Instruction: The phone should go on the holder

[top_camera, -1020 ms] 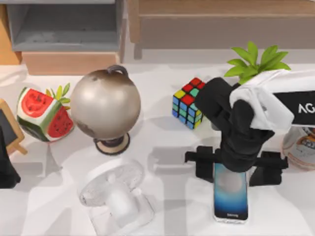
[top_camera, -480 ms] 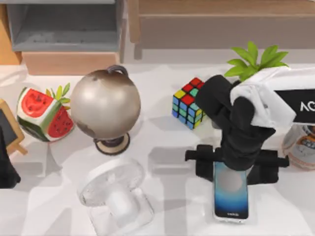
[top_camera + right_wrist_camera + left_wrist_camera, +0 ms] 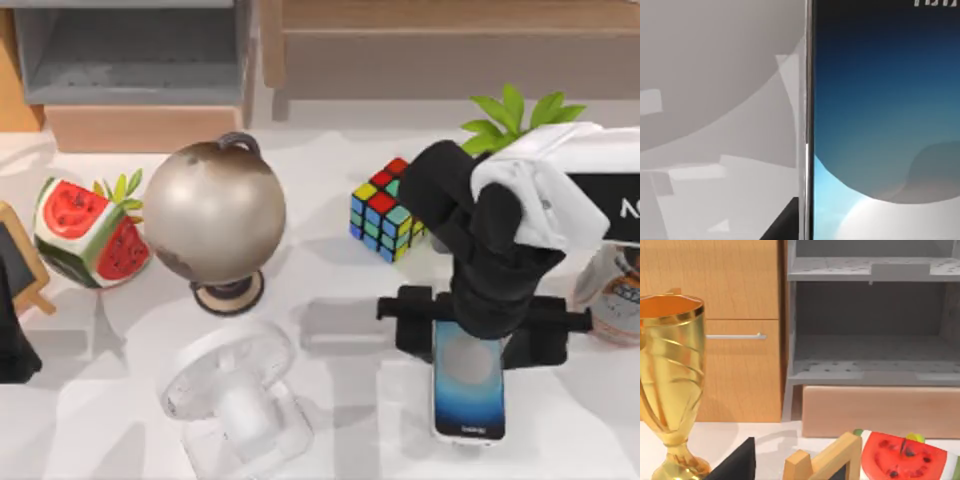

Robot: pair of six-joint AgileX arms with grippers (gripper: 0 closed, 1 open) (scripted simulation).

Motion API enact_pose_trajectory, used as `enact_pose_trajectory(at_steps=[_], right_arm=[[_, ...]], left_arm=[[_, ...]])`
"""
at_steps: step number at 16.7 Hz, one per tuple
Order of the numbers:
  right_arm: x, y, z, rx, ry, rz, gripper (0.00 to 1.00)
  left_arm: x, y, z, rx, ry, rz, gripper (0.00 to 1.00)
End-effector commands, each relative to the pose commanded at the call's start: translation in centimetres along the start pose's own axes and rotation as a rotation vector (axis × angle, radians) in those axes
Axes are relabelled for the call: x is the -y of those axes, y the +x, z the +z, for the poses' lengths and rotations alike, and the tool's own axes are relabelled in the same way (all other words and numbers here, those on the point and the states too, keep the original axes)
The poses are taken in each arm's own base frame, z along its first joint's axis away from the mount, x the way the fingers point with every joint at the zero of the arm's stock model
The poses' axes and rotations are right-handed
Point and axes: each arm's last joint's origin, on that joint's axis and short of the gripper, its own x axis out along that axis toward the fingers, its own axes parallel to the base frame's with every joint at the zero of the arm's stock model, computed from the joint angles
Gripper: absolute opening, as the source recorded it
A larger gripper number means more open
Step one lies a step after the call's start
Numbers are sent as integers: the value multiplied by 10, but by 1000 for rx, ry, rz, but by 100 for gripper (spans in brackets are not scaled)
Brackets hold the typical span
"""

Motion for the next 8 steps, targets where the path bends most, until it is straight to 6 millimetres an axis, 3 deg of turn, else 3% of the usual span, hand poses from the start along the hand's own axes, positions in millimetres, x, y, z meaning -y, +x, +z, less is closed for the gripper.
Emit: enact_pose_trajectory(at_steps=[3, 8], right_arm=[[-2, -23, 10, 65, -10, 90, 0], [17, -92, 46, 296, -62, 353, 0]], left_arm=[[0, 0, 0, 0, 0, 0, 100], [0, 0, 0, 0, 0, 0, 100]])
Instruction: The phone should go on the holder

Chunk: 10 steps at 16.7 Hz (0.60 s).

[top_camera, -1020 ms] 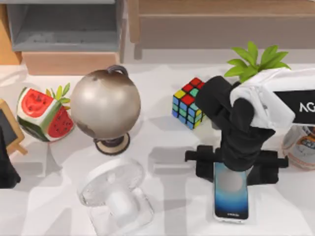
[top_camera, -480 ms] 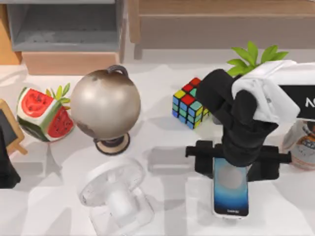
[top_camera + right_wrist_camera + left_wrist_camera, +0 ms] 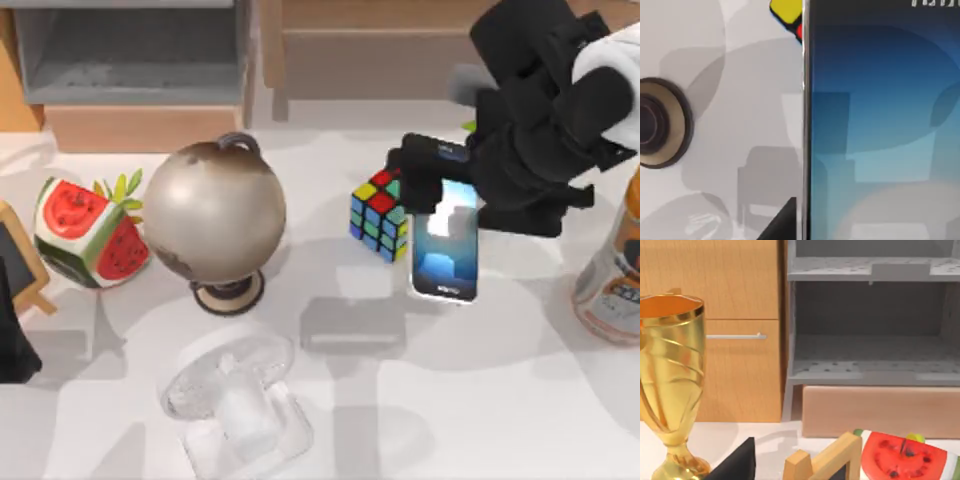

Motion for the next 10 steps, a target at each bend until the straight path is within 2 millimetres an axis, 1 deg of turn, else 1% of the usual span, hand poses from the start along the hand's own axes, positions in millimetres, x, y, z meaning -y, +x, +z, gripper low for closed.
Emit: enact_pose_trajectory(at_steps=[2, 4, 7, 10], right_arm=[[11, -29, 24, 122, -40, 89, 0], [28, -60, 44, 253, -91, 149, 0], [69, -103, 67, 440, -173, 165, 0], [121, -139, 74, 591, -256, 106, 0]], left_arm=[[0, 0, 0, 0, 0, 0, 100], [0, 0, 0, 0, 0, 0, 100], [0, 0, 0, 0, 0, 0, 100], [0, 0, 0, 0, 0, 0, 100]])
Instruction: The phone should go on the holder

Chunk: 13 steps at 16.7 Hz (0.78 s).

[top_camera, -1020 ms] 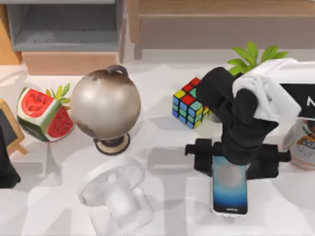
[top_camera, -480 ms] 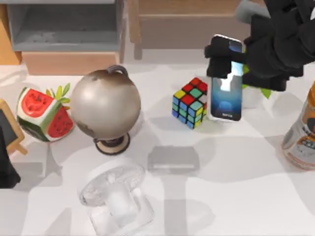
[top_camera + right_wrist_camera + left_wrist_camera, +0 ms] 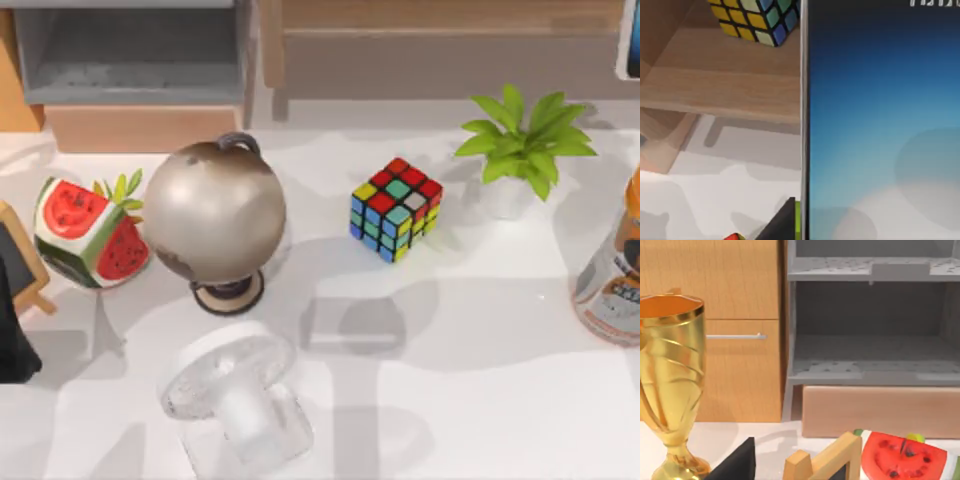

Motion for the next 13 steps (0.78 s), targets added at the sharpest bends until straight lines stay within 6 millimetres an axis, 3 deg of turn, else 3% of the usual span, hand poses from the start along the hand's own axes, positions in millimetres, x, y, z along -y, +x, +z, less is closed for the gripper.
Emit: enact_pose_trajectory(at_steps=[2, 5, 9, 13], right_arm=[[33, -24, 0, 59, -70, -50, 0], [78, -58, -16, 97, -157, -122, 0], [121, -97, -56, 107, -228, -182, 0], [145, -119, -105, 105, -235, -187, 0]], left_arm=[[0, 0, 0, 0, 0, 0, 100], [0, 0, 0, 0, 0, 0, 100], [0, 0, 0, 0, 0, 0, 100], [0, 0, 0, 0, 0, 0, 100]])
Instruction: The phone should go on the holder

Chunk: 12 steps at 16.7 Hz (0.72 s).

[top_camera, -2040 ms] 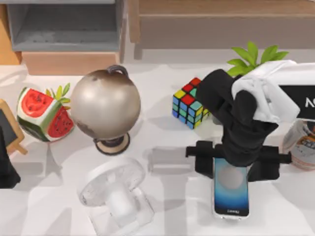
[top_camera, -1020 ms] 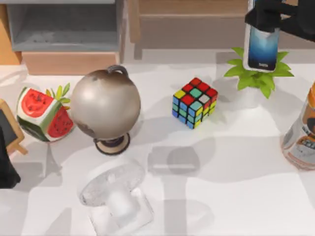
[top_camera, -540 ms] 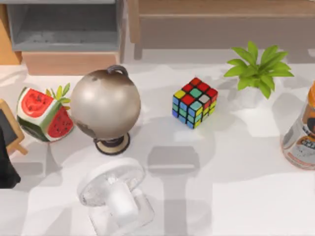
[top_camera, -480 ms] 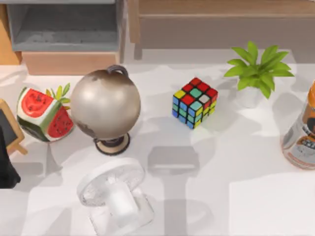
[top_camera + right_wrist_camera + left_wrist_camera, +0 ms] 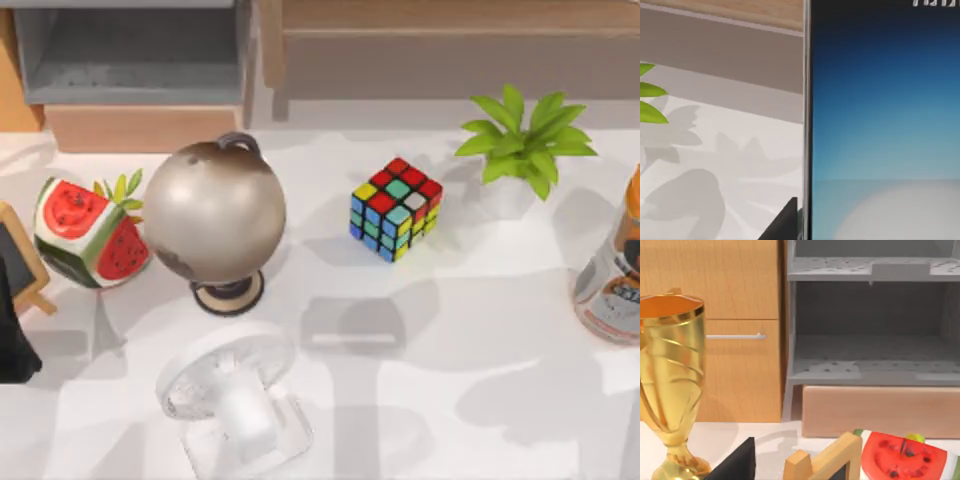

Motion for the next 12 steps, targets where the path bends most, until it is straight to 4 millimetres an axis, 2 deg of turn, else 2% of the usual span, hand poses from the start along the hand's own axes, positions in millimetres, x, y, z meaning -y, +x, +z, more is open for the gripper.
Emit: enact_pose_trajectory(at_steps=[3, 5, 12], right_arm=[[2, -10, -31, 5, 20, 16, 0], [1, -12, -43, 7, 33, 25, 0], [1, -12, -45, 5, 40, 31, 0]], left_arm=[[0, 0, 0, 0, 0, 0, 100], [0, 0, 0, 0, 0, 0, 100], [0, 0, 0, 0, 0, 0, 100]])
